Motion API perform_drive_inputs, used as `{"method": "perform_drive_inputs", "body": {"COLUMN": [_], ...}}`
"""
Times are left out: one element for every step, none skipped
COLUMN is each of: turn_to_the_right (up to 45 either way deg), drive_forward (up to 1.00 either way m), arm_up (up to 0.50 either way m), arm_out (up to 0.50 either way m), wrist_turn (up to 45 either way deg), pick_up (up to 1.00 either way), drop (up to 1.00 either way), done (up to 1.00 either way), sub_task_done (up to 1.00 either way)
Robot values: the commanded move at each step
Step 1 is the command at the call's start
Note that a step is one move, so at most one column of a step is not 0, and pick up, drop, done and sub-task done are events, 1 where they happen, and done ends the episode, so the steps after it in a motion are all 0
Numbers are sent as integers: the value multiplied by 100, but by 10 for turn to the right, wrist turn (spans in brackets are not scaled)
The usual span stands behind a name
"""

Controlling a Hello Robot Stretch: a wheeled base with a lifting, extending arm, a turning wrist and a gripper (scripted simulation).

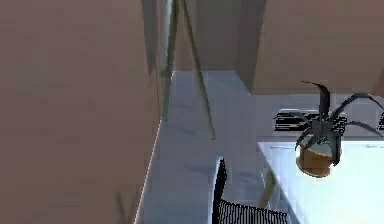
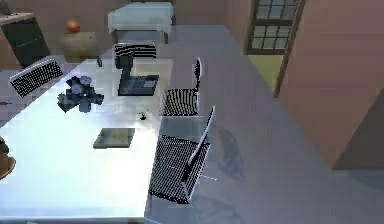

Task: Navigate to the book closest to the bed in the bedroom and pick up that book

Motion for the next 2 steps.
{"method": "perform_drive_inputs", "body": {"turn_to_the_right": [450, 450], "drive_forward": [0, 0], "arm_up": [0, 0], "arm_out": [0, 0], "wrist_turn": [0, 0], "pick_up": [0, 0], "drop": [0, 0], "done": [0, 0], "sub_task_done": [0, 0]}}
